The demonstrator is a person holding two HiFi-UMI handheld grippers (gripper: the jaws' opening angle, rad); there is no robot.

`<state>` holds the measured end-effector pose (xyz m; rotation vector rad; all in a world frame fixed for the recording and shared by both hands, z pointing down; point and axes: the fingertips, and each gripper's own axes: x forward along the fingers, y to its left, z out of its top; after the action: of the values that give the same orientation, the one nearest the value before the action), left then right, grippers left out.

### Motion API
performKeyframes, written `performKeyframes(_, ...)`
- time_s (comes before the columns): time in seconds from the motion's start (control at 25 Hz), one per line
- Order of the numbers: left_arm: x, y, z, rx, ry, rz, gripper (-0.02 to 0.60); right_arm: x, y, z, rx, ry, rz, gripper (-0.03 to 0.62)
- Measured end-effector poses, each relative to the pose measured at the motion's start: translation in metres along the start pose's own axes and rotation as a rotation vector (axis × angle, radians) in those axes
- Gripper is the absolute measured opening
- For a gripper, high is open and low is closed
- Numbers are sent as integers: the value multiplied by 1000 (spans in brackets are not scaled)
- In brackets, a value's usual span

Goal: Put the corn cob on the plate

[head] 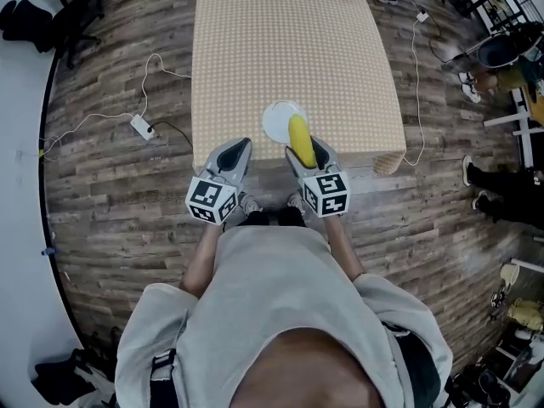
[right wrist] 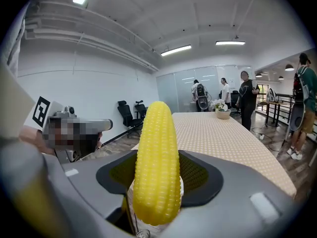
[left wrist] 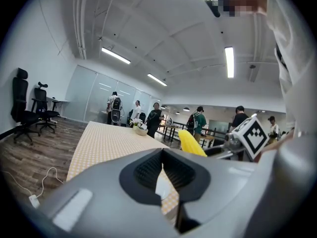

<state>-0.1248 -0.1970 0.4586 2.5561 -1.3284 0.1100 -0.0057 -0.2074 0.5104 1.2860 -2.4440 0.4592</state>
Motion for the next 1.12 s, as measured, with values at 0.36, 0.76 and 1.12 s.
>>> performKeyframes(0.36, 17, -11, -4, -12, 11, 63, 8, -1, -22, -5, -7, 19, 50, 256)
performKeyframes(0.76, 19, -10, -50, -73, 114, 59, 8, 11, -14, -51, 47, 110, 83, 256)
performKeyframes(1.12, 18, -20, -109, -139, 221, 43, 8, 15, -12, -108, 104, 210, 101, 256)
